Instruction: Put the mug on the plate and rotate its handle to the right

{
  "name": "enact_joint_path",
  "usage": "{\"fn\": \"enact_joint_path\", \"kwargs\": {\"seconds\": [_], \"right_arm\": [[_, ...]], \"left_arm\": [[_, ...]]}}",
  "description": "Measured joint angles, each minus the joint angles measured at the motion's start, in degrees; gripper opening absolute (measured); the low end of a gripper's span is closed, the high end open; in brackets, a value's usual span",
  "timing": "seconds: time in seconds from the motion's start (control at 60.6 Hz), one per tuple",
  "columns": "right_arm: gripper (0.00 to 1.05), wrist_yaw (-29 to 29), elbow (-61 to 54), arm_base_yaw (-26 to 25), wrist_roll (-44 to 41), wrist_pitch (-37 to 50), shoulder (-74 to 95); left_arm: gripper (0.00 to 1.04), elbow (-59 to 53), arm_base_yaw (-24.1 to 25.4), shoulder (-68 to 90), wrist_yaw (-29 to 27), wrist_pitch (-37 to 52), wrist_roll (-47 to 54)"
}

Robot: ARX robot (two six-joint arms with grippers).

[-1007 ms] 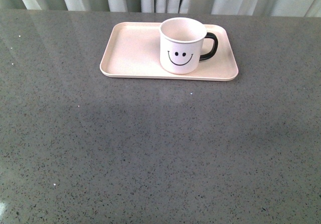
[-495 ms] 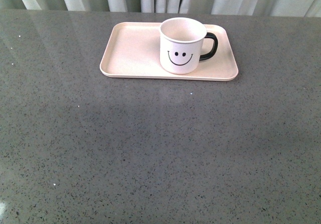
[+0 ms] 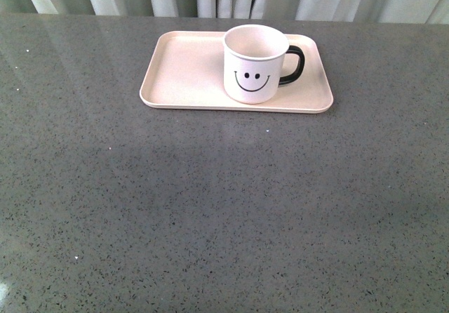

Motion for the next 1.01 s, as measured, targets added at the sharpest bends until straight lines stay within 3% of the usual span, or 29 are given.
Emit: {"fn": "enact_joint_path", "kwargs": {"seconds": [0.083, 0.644, 1.007], "right_arm": [[0.03, 0.00, 0.00, 0.00, -0.04, -0.04, -0.07], [0.96, -0.02, 0.00, 0.00, 0.02, -0.07, -0.13], [0.96, -0.02, 0.00, 0.00, 0.02, -0.07, -0.13]], "left_arm": [[0.96, 0.00, 0.00, 0.00, 0.00, 0.00, 0.00], [0.96, 0.00, 0.00, 0.00, 0.00, -0.02, 0.00], [0.96, 0.00, 0.00, 0.00, 0.00, 0.00, -0.02]]}}
